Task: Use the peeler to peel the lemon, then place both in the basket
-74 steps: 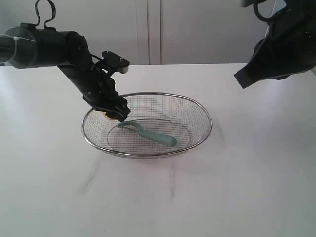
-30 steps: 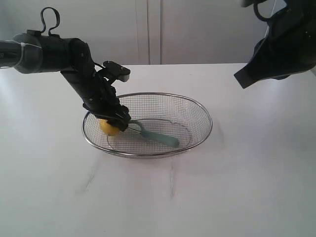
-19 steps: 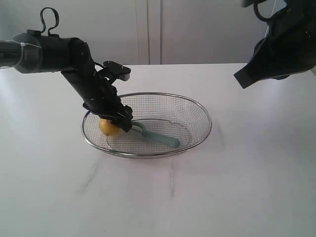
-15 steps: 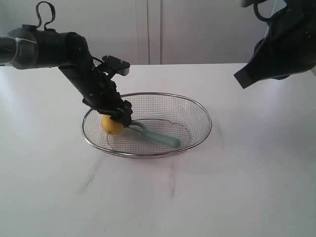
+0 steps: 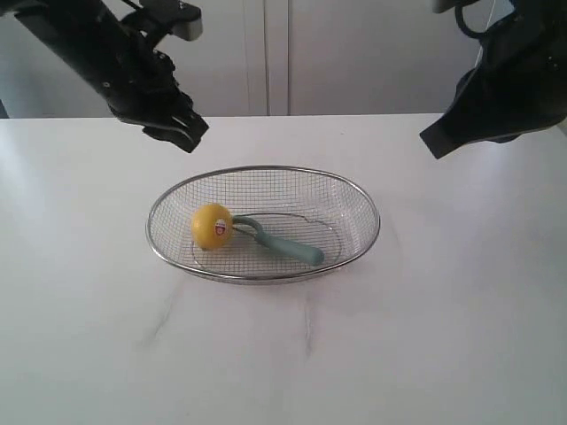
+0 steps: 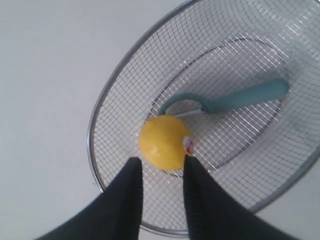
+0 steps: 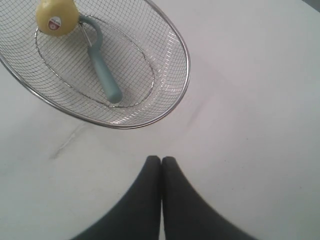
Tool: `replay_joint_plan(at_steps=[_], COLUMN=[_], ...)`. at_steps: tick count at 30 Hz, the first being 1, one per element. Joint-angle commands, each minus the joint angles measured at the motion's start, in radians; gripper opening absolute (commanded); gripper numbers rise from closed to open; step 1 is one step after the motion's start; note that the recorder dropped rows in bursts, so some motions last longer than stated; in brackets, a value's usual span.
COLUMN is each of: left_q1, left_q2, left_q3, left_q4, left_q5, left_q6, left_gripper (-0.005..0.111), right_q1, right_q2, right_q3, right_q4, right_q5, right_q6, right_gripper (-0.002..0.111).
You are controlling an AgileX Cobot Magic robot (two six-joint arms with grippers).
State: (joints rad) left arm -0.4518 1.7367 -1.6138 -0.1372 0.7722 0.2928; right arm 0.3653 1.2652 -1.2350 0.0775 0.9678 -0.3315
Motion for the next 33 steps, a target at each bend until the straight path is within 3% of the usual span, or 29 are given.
replay_joint_plan(at_steps=[1,3,14,27,33], left_q1=[0.002,0.002,0.002,0.002,0.002], left_q2=[-0.074,-0.108,-0.291,-0.734,-0.877], left_q3=[-0.005,-0.005,0.008,0.362,0.431], left_q4=[-0.002,0.003,0.033,0.108,0.108], left_q5=[0.114,0.128,0.251,0.239,0.271], left_q6=[-0.008,-0.008,-0.071,-0.169,-0.169], left_gripper=[0.011,0.0,0.0,0.0,0.0], right_q1=[-0.008,-0.008,-0.008,-0.008,-0.008], right_q2=[-0.007,-0.007,-0.007,-0.007,-0.007], right_q3=[0.003,0.003,0.003,0.003,0.003], right_q4=[0.0,0.0,0.0,0.0,0.0], right_q5=[-0.005,-0.005,-0.005,-0.005,-0.005], right_q6=[0.004,0.004,0.004,0.004,0.004], right_gripper=[0.0,0.0,0.0,0.0,0.0])
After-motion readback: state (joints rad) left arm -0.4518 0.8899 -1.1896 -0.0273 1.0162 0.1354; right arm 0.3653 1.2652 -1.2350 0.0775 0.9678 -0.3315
